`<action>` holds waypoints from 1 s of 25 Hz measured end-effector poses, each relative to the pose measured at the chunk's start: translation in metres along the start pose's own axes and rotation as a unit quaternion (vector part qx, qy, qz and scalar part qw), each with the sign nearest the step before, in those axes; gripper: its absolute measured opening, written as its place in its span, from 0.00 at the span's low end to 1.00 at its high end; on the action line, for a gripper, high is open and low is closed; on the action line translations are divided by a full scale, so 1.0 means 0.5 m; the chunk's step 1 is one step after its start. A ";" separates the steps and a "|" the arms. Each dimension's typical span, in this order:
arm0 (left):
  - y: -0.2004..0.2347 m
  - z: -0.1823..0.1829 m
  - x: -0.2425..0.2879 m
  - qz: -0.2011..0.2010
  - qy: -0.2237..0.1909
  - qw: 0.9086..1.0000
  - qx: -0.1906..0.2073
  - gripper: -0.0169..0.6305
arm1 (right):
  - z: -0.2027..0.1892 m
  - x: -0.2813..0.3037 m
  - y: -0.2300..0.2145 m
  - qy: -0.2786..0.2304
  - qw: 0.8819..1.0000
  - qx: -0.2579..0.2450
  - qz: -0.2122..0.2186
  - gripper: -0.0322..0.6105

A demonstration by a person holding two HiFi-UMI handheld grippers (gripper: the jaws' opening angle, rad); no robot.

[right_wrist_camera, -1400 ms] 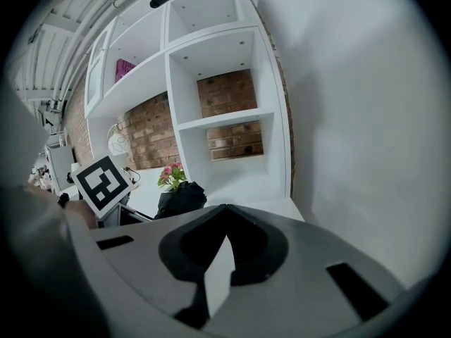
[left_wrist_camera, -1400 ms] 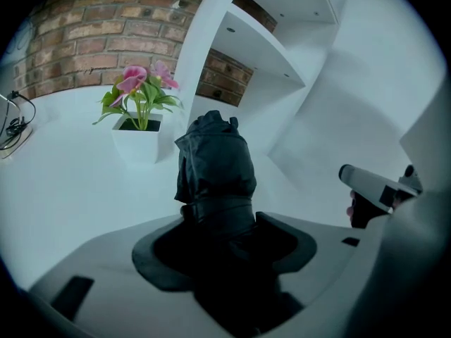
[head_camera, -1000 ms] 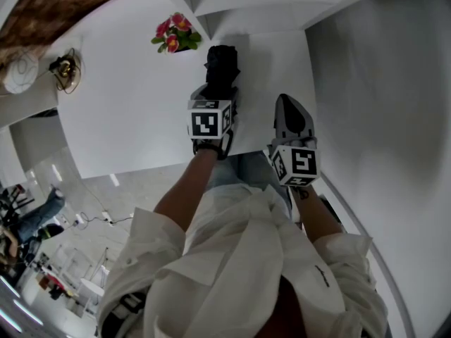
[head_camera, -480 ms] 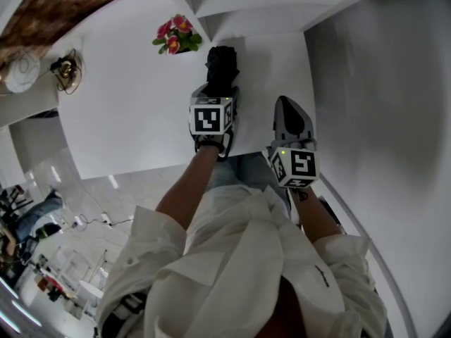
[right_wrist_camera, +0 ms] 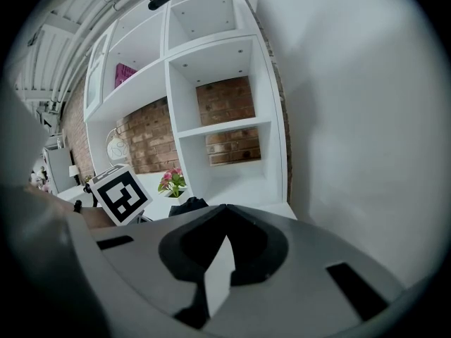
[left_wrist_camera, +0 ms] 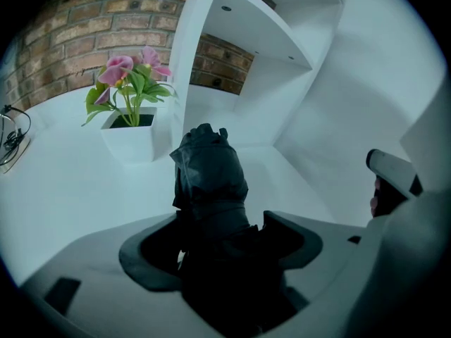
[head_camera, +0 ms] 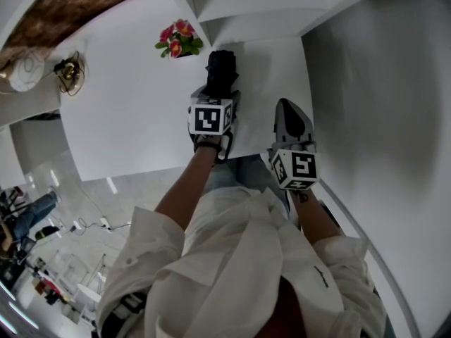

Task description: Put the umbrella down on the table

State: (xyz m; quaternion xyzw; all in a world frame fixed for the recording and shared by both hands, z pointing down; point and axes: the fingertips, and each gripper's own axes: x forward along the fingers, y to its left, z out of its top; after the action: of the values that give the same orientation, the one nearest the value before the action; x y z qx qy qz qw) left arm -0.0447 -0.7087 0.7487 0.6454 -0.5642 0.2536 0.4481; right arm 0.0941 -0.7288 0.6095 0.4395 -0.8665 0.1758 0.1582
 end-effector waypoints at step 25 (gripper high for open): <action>-0.107 0.194 -0.448 -0.085 -0.242 0.964 0.068 0.57 | 0.284 -0.191 0.000 -0.140 0.989 -0.037 -0.027 0.08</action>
State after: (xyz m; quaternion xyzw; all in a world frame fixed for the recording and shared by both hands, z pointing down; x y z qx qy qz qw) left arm -0.0634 -0.6823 0.5007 0.7622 -0.5803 0.0887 0.2727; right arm 0.1310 -0.7248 0.4423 0.4768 -0.8740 0.0756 0.0562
